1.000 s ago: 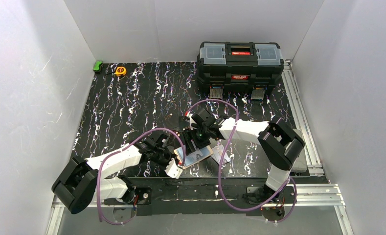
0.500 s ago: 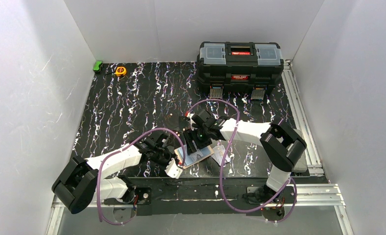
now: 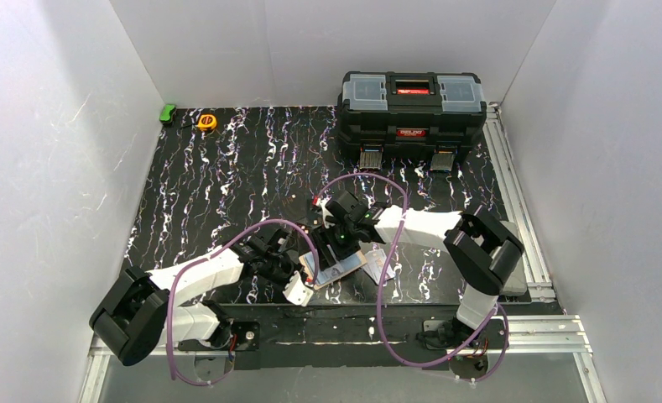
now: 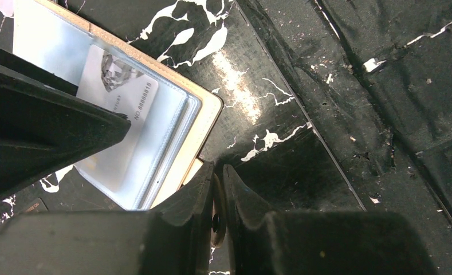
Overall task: Put the credit cards into the card holder
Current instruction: Insert the credit card into the card holder.
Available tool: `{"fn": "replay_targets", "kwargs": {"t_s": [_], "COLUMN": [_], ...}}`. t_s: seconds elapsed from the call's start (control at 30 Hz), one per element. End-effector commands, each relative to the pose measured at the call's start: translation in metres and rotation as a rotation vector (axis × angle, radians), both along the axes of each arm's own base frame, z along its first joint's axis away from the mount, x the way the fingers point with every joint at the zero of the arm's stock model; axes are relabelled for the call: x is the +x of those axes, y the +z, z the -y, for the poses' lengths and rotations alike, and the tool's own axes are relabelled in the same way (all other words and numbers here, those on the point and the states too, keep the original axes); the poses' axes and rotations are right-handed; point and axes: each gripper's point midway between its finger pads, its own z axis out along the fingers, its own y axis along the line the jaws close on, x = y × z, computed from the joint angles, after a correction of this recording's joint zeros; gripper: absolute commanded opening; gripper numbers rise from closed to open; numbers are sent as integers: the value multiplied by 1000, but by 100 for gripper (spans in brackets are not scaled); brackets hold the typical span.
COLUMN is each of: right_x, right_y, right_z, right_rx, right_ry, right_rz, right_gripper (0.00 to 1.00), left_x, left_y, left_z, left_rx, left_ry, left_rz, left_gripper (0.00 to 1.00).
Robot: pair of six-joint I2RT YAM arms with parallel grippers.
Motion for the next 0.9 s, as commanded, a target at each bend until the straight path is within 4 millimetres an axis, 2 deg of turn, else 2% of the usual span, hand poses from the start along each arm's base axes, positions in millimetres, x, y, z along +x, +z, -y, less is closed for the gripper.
{"fn": "replay_targets", "kwargs": {"t_s": [0.0, 0.67, 0.77, 0.87], "right_x": [-13, -28, -28, -21], "right_y": [3, 18, 20, 19], "right_z": [-12, -45, -46, -40], "right_rx": [50, 206, 200, 170], "right_ry": [73, 262, 274, 239], "right_rz": [-32, -62, -54, -12], "right_gripper": [68, 66, 67, 68], "left_x": [-8, -7, -7, -7], "left_y": [-1, -5, -5, -4], "left_z": [2, 0, 0, 1], "left_rx": [-11, -8, -11, -14], "left_ry": [-15, -19, -21, -25], "left_rz": [-37, -16, -15, -9], "left_gripper": [11, 10, 10, 10]}}
